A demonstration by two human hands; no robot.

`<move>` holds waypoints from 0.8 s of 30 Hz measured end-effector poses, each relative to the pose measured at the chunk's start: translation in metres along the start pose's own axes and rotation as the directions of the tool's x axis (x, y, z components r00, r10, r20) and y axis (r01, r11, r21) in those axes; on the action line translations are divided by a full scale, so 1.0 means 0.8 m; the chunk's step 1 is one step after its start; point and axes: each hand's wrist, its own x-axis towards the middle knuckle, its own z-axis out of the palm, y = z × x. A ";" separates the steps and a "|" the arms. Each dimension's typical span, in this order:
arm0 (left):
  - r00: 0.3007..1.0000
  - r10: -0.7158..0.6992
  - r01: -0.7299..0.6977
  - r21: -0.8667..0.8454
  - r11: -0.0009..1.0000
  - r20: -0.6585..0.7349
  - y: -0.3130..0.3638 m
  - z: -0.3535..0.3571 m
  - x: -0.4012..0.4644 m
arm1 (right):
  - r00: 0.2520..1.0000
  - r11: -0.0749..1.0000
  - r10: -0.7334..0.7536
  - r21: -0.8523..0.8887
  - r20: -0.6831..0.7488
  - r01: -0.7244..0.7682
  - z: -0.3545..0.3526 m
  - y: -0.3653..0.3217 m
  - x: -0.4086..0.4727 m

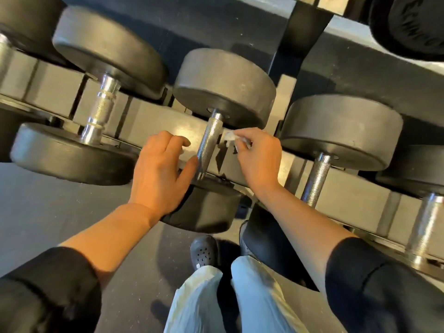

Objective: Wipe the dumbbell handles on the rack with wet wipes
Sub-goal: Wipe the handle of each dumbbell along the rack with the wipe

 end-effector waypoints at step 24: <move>0.996 -0.082 0.085 -0.126 0.988 0.026 -0.005 0.002 0.002 | 0.899 0.896 0.111 0.348 0.424 -0.275 0.028 0.001 -0.032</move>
